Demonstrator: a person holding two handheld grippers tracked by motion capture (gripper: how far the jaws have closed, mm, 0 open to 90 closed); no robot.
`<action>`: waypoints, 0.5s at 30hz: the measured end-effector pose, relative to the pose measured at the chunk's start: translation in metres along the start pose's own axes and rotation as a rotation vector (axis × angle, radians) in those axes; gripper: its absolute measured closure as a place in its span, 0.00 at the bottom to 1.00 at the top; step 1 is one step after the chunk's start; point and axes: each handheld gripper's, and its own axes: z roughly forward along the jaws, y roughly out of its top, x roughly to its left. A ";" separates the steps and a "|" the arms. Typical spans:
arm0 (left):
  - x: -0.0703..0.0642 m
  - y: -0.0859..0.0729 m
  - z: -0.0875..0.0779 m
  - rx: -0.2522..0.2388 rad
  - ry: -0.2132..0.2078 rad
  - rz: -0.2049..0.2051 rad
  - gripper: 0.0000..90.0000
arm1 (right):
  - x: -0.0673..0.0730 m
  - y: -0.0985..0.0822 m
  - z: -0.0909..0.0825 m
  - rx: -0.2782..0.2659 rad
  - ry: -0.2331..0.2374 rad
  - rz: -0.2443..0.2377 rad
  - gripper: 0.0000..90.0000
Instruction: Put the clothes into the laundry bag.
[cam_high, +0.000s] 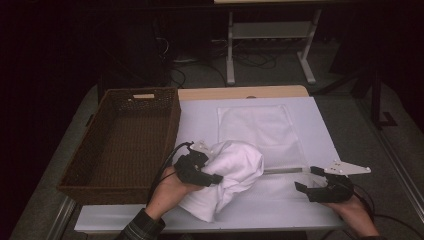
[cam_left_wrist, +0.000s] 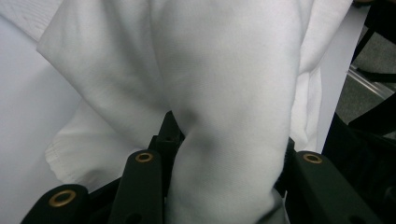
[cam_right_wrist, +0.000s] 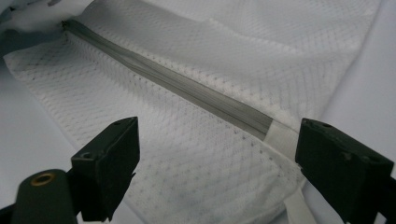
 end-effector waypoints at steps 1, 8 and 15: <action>-0.001 -0.002 0.001 -0.002 -0.003 -0.006 0.67 | 0.000 0.001 0.001 0.001 0.003 -0.001 0.15; -0.007 -0.018 0.007 -0.002 0.011 -0.012 0.67 | 0.002 0.012 0.010 0.005 0.050 -0.014 0.19; -0.015 -0.029 0.002 -0.025 0.037 -0.024 0.67 | 0.006 0.028 0.019 0.000 0.126 -0.036 0.37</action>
